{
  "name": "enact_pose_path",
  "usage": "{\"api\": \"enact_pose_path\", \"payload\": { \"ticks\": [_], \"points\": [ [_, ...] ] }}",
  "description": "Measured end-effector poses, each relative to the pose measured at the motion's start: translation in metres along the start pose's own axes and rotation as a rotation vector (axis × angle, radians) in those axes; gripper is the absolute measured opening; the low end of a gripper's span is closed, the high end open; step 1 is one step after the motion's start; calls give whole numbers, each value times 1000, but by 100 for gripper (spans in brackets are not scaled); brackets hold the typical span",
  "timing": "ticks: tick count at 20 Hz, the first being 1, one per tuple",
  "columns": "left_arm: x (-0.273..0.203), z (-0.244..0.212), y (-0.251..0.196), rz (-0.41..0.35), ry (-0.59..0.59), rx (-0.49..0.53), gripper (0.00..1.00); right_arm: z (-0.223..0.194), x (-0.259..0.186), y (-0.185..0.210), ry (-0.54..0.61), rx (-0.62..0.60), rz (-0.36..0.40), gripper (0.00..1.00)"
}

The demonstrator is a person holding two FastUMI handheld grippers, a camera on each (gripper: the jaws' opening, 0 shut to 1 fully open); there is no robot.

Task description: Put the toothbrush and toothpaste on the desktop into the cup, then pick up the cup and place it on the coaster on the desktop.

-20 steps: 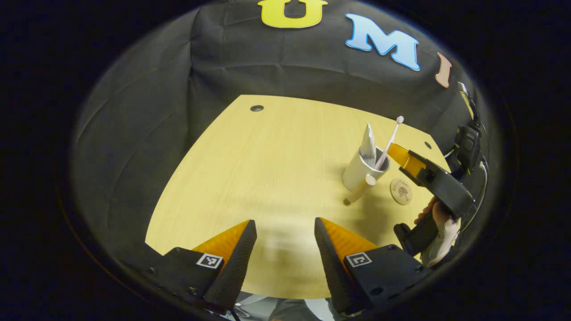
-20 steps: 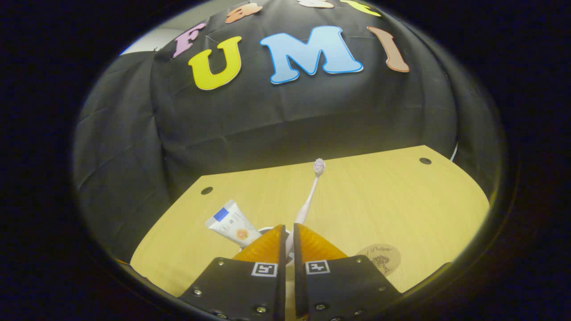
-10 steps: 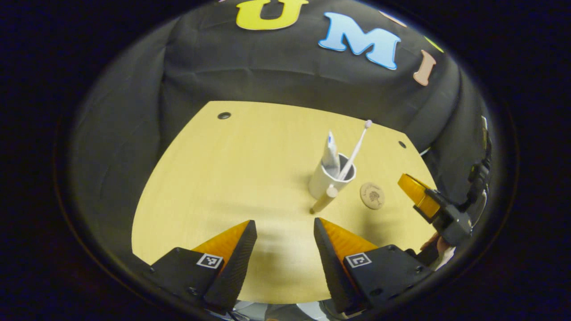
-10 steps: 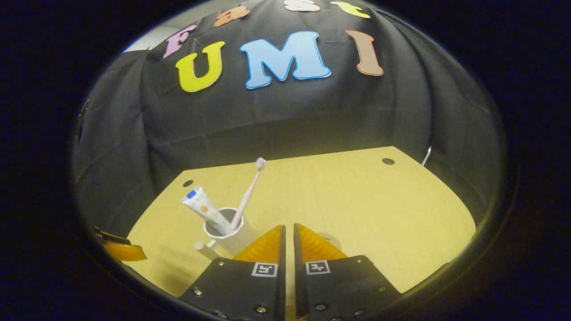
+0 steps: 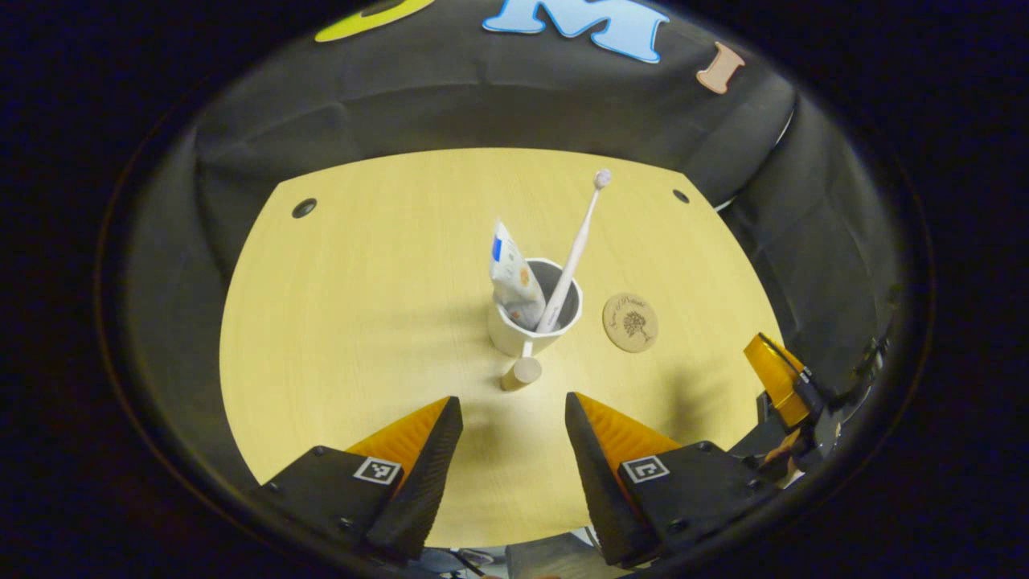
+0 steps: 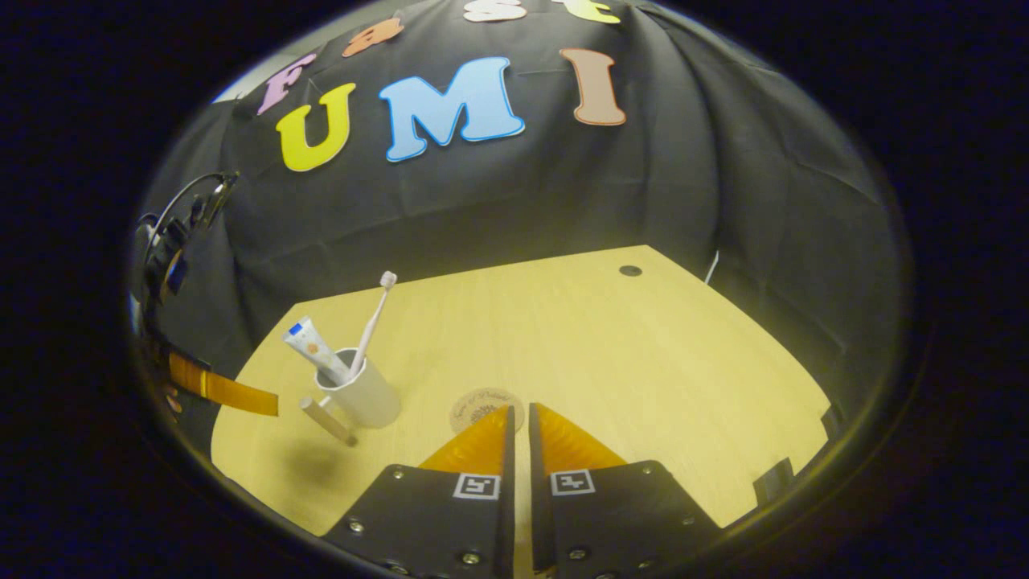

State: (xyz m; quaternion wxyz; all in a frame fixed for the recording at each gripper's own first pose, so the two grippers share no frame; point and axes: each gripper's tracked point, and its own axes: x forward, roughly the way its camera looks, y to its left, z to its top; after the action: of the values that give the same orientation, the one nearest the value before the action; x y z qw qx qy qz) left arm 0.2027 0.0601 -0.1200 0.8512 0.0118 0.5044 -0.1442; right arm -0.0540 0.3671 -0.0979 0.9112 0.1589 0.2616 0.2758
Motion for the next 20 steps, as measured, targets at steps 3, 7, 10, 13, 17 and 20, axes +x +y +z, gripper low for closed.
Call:
{"api": "enact_pose_path", "payload": {
  "ticks": [3, 7, 10, 13, 17, 20],
  "points": [
    [15, 6, -3, 14, 49, 41, 82, -5, -6, -18, 8, 20, -23, 9],
    [34, 13, -2, 48, 130, 89, 84, -9, -4, -37, 32, 47, -61, 9],
    [53, 18, 2, 76, 182, 125, 85, -11, -1, -51, 46, 68, -93, 9],
    [71, 19, 3, 92, 225, 141, 85, -15, 5, -63, 74, 97, -119, 9],
    [84, 24, -1, 84, 239, 163, 80, -22, 9, -74, 104, 107, -141, 8],
    [96, 24, -4, 86, 239, 161, 76, -27, 13, -78, 132, 116, -150, 9]
  ]
}}
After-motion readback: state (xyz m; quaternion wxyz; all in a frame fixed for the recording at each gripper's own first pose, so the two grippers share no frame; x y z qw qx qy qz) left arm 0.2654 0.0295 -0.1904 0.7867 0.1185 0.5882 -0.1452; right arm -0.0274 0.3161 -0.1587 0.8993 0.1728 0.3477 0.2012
